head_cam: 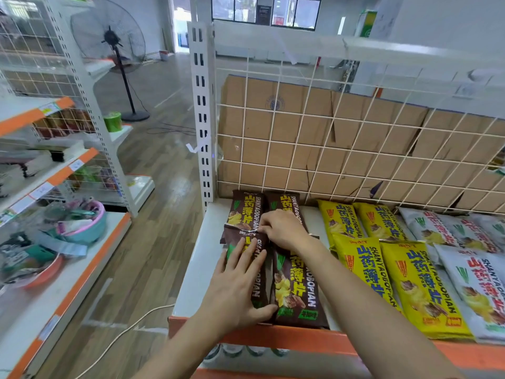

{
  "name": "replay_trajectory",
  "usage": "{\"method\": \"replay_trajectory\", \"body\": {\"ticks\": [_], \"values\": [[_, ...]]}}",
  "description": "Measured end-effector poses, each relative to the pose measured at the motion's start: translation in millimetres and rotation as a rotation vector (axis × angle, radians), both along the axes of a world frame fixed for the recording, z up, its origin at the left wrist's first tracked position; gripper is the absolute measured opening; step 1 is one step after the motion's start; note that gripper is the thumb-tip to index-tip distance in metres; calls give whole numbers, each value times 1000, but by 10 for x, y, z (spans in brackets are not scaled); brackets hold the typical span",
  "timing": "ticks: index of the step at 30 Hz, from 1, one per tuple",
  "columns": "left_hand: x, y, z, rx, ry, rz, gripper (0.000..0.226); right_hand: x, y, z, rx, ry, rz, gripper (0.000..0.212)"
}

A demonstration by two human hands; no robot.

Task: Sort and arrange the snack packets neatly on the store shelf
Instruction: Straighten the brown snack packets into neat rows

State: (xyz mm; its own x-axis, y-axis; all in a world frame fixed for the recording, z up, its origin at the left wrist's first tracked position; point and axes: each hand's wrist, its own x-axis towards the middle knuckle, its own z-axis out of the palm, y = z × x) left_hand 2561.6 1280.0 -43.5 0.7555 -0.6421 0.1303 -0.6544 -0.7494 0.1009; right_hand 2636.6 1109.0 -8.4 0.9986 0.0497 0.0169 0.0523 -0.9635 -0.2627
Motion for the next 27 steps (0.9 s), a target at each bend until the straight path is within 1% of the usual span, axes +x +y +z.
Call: {"method": "replay_trajectory", "body": {"ticks": [7,9,11,14,17,21,25,27], "values": [[-21,4,25,-38,15,-7,96,48,33,17,-41,5,7,17],[-40,8,21,-31,86,-4,93,41,35,14,-42,1,3,17],[-19,5,-26,-67,51,-8,92,18,40,13,-47,-21,0,17],[-25,10,-40,-115,26,1,98,-26,58,-2,-75,-70,-6,19],[-25,26,-41,-95,48,11,100,-67,85,-20,-97,-104,-21,21],[-15,29,-45,-154,72,12,100,-185,91,18,-63,-150,-32,21],[11,69,-8,-223,99,15,92,-440,23,45,-34,-230,-87,31],[32,115,27,-295,108,11,86,-627,-51,59,-53,-229,-143,37]]}}
